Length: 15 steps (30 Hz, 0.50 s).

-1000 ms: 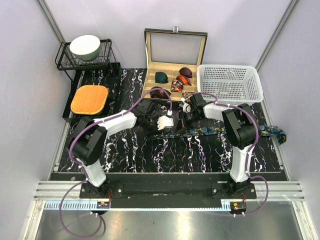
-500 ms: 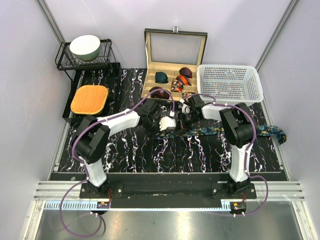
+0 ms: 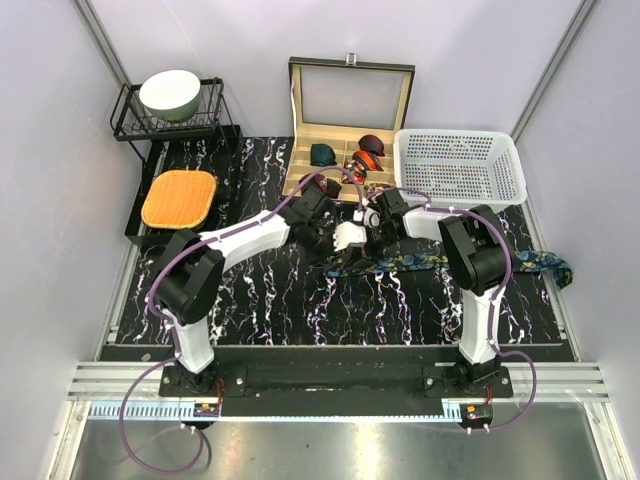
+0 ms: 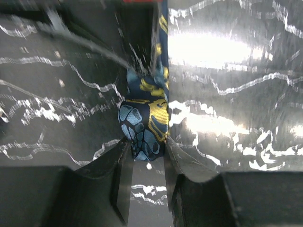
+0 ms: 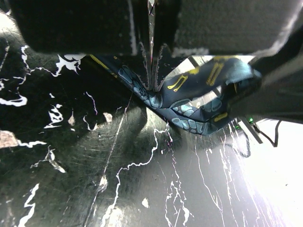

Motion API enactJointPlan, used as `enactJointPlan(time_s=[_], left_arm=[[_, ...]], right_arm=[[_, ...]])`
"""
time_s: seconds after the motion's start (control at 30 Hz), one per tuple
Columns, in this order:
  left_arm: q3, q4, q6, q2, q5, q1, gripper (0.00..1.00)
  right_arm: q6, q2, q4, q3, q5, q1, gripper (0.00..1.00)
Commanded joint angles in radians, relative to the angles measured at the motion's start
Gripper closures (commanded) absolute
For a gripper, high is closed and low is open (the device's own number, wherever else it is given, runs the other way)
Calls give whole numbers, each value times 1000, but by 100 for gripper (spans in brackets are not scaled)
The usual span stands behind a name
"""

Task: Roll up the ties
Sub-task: Roll the tie at the center of the board.

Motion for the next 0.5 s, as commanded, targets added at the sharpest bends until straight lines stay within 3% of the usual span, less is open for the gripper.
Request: enactJointPlan(time_s=[0.0,0.47], left_arm=[[92,28,-53,52,51,-24,68],[144,67,-27,133,51,-61,69]], right_arm=[[-16,33,-2,14,80,14,100],[-7,-7,-24,37,56,12,100]])
